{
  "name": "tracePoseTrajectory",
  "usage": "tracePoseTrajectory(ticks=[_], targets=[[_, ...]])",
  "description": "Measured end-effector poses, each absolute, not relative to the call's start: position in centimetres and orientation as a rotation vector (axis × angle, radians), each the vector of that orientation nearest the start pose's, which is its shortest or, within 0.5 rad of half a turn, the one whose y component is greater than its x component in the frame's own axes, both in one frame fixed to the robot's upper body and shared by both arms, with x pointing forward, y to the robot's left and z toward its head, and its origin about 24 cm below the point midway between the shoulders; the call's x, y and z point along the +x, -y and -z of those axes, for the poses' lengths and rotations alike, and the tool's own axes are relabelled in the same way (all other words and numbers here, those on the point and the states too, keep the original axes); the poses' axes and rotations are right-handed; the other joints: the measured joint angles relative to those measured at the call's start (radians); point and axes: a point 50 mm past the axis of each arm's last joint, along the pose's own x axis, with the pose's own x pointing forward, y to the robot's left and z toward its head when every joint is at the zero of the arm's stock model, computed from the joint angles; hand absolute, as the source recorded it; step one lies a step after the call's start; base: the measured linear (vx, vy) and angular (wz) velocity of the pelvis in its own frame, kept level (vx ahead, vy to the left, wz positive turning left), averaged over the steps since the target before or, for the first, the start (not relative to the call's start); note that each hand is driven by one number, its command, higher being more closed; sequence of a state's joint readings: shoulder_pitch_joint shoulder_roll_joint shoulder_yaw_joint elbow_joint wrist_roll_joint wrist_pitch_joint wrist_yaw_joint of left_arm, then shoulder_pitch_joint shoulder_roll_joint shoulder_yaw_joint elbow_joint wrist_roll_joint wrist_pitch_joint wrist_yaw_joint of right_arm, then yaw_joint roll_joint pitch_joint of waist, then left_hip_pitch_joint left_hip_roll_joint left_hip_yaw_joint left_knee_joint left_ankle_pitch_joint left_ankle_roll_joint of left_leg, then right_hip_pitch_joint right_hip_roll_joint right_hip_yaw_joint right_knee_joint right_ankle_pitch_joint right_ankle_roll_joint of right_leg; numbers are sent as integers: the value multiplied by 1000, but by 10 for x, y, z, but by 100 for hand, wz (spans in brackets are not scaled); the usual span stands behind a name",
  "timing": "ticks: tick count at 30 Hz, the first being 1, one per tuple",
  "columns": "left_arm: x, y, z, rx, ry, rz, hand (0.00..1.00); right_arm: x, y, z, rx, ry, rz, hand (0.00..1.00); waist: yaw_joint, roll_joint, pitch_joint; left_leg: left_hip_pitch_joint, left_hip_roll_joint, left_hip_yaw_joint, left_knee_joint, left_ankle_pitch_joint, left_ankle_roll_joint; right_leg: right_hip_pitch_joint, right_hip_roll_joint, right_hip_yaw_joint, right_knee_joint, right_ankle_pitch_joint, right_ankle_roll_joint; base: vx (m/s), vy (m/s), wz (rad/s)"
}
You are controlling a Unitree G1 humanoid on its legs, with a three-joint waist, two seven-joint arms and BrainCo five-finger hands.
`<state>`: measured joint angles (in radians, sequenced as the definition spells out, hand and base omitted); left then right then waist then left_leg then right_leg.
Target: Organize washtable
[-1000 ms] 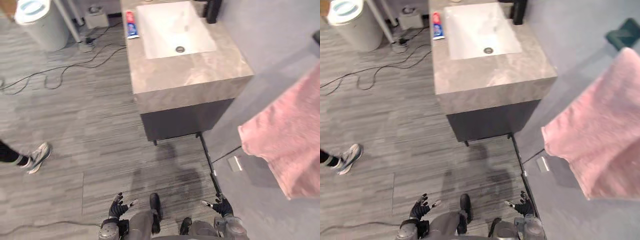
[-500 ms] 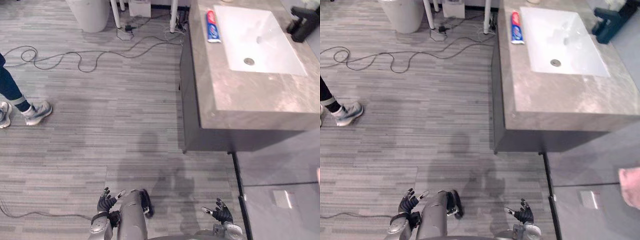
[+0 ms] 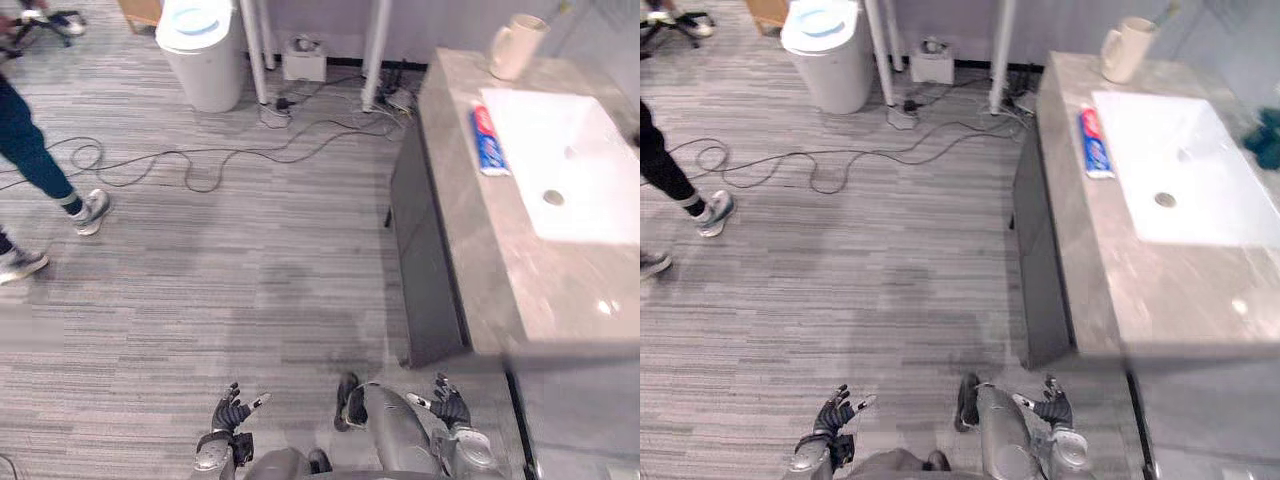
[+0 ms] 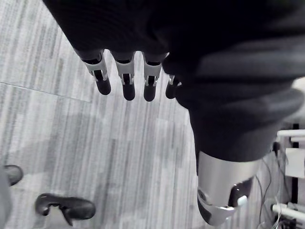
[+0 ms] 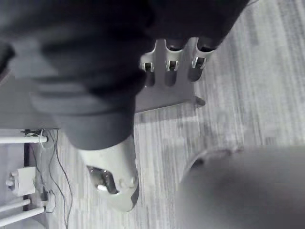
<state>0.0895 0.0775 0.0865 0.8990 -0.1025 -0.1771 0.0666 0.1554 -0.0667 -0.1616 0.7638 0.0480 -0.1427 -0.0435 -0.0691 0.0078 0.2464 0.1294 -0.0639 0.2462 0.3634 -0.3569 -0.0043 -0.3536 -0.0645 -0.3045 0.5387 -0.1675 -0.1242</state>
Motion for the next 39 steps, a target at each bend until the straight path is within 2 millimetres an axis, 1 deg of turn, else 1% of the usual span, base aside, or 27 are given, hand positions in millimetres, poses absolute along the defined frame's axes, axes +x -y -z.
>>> tracePoseTrajectory(ticks=[1, 2, 3, 4, 5, 6, 7, 9, 11, 12, 13, 14, 15, 17, 19, 21, 22, 24, 26, 28, 30, 31, 32, 34, 36, 38, 39], targets=[[133, -194, 137, -54, -806, -267, 0, 128, 212, 126, 8, -760, 288, 0, -11, 3, 4, -4, 4, 6, 86, 67, -39, 41, -27, -17, 25, -24, 4, 737, -12, 37], [130, -188, 139, -95, -817, -288, 0, 124, 214, 124, 5, -753, 294, 0, -23, 3, 12, -12, 15, 29, 210, 148, -35, 50, -34, -54, 106, -65, 13, 608, -21, 15], [125, -186, 141, -109, -827, -299, 0, 125, 216, 121, 3, -734, 299, 0, -24, 25, 9, -21, 50, 52, 290, 169, -39, 77, 17, -50, 59, -76, 41, 358, -155, -23], [119, -191, 141, -109, -826, -320, 0, 125, 212, 119, 11, -720, 295, 0, -20, 23, -8, -67, 108, 97, 469, 165, -29, 153, 37, -54, -57, -76, -19, 314, -76, -59], [125, -189, 137, -119, -797, -321, 0, 126, 210, 118, 33, -711, 303, 0, -16, 50, -11, -122, 196, 110, 588, 107, -1, 185, 72, -32, -61, -84, -26, 405, -52, -55], [131, -190, 134, -118, -777, -318, 0, 126, 207, 119, 45, -709, 302, 0, -12, 42, -7, -150, 223, 114, 616, 87, -5, 201, 72, -18, -67, -91, -22, 441, 89, -62], [138, -190, 130, -116, -746, -315, 0, 125, 201, 120, 65, -717, 299, 0, 4, 17, -4, -205, 251, 111, 622, 60, -9, 236, 65, 24, -98, -93, -20, 341, 70, -50], [139, -190, 129, -117, -738, -314, 0, 123, 191, 123, 87, -731, 284, 0, 27, -6, 0, -271, 273, 84, 565, 32, -18, 298, 51, 88, -159, -88, -5, 393, 138, -84], [137, -188, 130, -122, -742, -314, 0, 123, 187, 123, 101, -733, 283, 0, 35, -20, 4, -328, 266, 28, 423, 22, -39, 338, 27, 147, -176, -94, 21, 355, 256, -93], [138, -188, 129, -122, -735, -315, 0, 124, 184, 123, 115, -729, 286, 0, 34, -22, 4, -369, 245, -33, 317, 27, -48, 352, 7, 187, -176, -109, 50, 318, 357, -97], [138, -188, 129, -125, -732, -315, 0, 125, 186, 123, 111, -727, 289, 0, 37, -13, 0, -384, 224, -105, 179, 63, -89, 346, -5, 238, -163, -131, 97, 296, 380, -110], [135, -186, 130, -128, -739, -317, 0, 123, 188, 123, 101, -727, 288, 0, 44, -1, -7, -382, 224, -138, 96, 105, -100, 343, 1, 264, -155, -147, 126, 284, 421, -137], [132, -186, 132, -133, -748, -326, 0, 119, 190, 125, 93, -746, 292, 0, 55, -2, -18, -363, 224, -104, 121, 169, -58, 345, -13, 335, -132, -173, 170, 292, 437, -111], [131, -194, 131, -110, -748, -332, 0, 111, 184, 127, 101, -768, 281, 0, 55, -33, -44, -341, 217, -24, 133, 116, -37, 329, -46, 379, -124, -154, 187, 321, 439, -112], [130, -197, 132, -96, -756, -330, 0, 111, 174, 128, 122, -769, 272, 0, 75, -67, -53, -297, 219, 77, 131, 70, -3, 273, -77, 384, -46, -112, 224, 267, 328, -121], [129, -197, 132, -88, -762, -322, 0, 112, 174, 128, 101, -768, 258, 0, 66, -62, -43, -228, 219, 133, 109, 44, 17, 208, -107, 339, 90, -62, 251, 233, 245, -84], [126, -196, 134, -87, -774, -322, 0, 111, 175, 128, 92, -775, 253, 0, 66, -64, -43, -165, 219, 171, 78, 40, 21, 188, -133, 274, 168, -69, 243, 202, 162, -89], [123, -198, 136, -78, -792, -321, 0, 114, 175, 129, 78, -775, 236, 0, 55, -63, -43, -95, 221, 206, 25, 40, 21, 168, -145, 182, 208, -97, 210, 182, 93, -62], [121, -201, 138, -48, -811, -298, 0, 122, 177, 129, 46, -769, 206, 0, 35, -60, -44, -50, 223, 264, -55, 55, -1, 92, -122, 90, 136, -120, 199, 186, 26, -65], [119, -202, 141, -40, -834, -295, 0, 131, 180, 129, 31, -763, 194, 0, 19, -51, -39, -40, 230, 300, -93, 67, -19, 29, -85, 46, 9, -98, 177, 189, -70, -63], [117, -202, 144, -32, -860, -285, 0, 135, 183, 128, 18, -762, 191, 0, 9, -45, -32, -8, 226, 311, -129, 82, -47, 18, -47, -6, -183, 26, 135, 252, -122, -38], [113, -205, 145, -15, -876, -279, 0, 131, 183, 131, 24, -778, 195, 0, 0, -64, -30, 33, 196, 290, -158, 92, -65, 40, -40, 7, -263, 183, 61, 253, -102, -22], [114, -200, 146, -27, -883, -273, 0, 135, 187, 129, 12, -767, 196, 0, 2, -40, -22, 57, 211, 275, -173, 91, -77, 56, -20, 7, -250, 186, 56, 294, -118, -34], [121, -189, 146, -39, -867, -240, 0, 140, 198, 124, -2, -732, 220, 0, -8, 10, -14, 111, 222, 241, -222, 143, -139, 48, 3, 21, -186, 105, 47, 273, -150, -40], [125, -187, 144, -25, -856, -223, 0, 140, 202, 124, 8, -730, 243, 0, -19, 20, -17, 105, 247, 210, -151, 154, -158, 57, 17, 25, -149, 43, 45, 267, -213, -11], [127, -184, 143, -31, -846, -220, 0, 139, 204, 123, 7, -729, 253, 0, -27, 18, -14, 37, 317, 162, 83, 167, -177, 122, 41, 27, -165, 3, 49, 270, -271, -2], [128, -183, 142, -39, -833, -222, 0, 135, 203, 124, 6, -738, 256, 0, -23, 17, -13, -28, 369, 110, 285, 175, -195, 182, 66, 32, -199, -7, 45, 260, -237, -17]])
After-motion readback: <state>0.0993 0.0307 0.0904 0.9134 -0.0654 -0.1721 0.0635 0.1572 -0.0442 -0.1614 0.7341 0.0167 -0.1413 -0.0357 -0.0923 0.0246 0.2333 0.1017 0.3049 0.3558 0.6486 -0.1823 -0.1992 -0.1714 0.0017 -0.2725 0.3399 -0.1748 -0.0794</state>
